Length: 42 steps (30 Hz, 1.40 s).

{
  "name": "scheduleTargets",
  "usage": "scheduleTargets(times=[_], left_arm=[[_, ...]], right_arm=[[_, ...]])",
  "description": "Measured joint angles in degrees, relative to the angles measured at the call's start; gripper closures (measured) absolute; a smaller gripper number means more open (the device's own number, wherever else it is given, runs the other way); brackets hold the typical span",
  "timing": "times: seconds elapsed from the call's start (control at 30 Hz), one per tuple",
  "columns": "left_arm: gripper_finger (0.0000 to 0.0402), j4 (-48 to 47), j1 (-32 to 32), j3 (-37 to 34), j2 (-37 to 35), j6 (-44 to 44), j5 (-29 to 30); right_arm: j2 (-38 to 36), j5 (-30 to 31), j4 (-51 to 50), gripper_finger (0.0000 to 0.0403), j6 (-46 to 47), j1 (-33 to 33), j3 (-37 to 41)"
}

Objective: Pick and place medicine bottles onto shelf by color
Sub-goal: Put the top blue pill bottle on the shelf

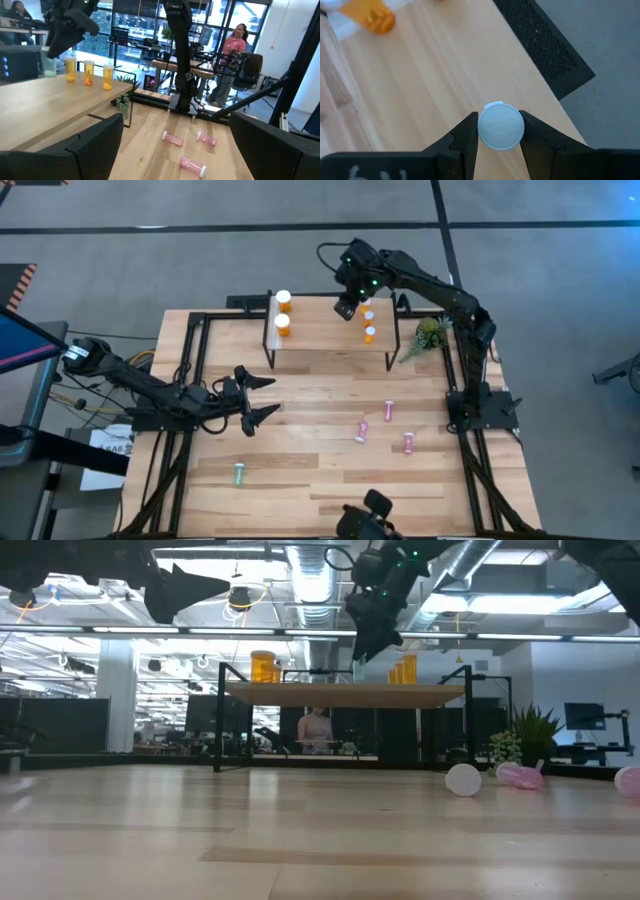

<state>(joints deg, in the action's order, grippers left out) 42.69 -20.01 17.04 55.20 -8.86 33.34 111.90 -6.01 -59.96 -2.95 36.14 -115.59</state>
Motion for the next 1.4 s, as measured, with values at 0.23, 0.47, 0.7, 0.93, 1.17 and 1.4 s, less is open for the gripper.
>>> scheduleTargets(times=[0.23,0.47,0.7,0.93,1.17,1.4], left_arm=[[0.0049,0.0,0.0,0.0,0.0,0.0,0.0],[0.0049,0.0,0.0,0.0,0.0,-0.4,0.0],[0.0049,0.0,0.0,0.0,0.0,-0.4,0.0],[0.0049,0.0,0.0,0.0,0.0,-0.8,0.0],[0.0049,0.0,0.0,0.0,0.0,-0.8,0.0],[0.0049,0.0,0.0,0.0,0.0,-0.8,0.0]], right_arm=[[0.0,0.1,0.5,0.0252,3.0,0.0,0.0],[0.0,1.4,0.3,0.0252,1.9,-0.5,0.1],[-0.1,1.6,0.0,0.0252,2.1,-0.4,1.4],[0.0,1.7,0.2,0.0253,1.1,-0.3,3.8],[-0.1,1.7,1.3,0.0253,1.0,0.1,3.7],[-0.1,1.6,3.7,0.0253,1.2,0.6,3.7]])
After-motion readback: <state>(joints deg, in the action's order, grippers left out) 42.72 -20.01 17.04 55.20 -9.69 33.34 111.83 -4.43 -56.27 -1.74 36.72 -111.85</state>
